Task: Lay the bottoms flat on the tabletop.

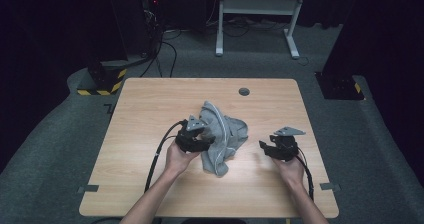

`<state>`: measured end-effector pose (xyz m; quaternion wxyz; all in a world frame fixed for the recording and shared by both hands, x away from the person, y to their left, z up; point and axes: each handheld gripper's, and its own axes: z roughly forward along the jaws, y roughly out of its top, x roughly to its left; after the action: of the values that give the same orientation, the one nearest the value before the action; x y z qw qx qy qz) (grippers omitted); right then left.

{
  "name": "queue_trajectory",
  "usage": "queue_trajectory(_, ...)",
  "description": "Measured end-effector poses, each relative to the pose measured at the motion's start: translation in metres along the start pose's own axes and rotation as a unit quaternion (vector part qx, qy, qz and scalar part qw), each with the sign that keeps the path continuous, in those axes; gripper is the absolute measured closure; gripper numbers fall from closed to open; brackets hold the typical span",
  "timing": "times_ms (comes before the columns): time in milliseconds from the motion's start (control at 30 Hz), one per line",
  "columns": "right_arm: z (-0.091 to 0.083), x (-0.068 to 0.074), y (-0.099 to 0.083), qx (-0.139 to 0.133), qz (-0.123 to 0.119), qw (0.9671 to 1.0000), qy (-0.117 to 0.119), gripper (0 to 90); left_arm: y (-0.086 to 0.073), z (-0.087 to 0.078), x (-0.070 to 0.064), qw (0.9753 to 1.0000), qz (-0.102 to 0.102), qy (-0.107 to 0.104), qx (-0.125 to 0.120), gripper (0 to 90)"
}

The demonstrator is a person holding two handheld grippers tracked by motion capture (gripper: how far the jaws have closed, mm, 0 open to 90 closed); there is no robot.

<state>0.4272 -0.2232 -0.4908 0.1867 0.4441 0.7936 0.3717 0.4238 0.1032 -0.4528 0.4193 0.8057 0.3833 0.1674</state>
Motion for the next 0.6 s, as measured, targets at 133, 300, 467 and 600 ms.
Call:
queue_trajectory(133,0.013,0.017,0.019,-0.01,-0.011,0.9987,0.049,48.2,0.015,0.009,-0.004,0.9996,-0.025,-0.008,0.0,32.5)
queue_trajectory(300,0.025,0.028,0.025,-0.012,-0.021,0.997,0.074,47.9,0.024,0.02,-0.007,0.999,-0.04,-0.014,0.015,28.5)
queue_trajectory(467,0.037,0.044,0.03,-0.015,-0.035,0.9943,0.1,46.4,0.029,0.032,-0.007,0.9983,-0.053,-0.003,0.022,29.6)
queue_trajectory(600,0.045,0.05,0.03,-0.002,-0.042,0.9934,0.106,52.8,0.027,0.037,-0.006,0.9978,-0.056,0.004,0.036,41.9)
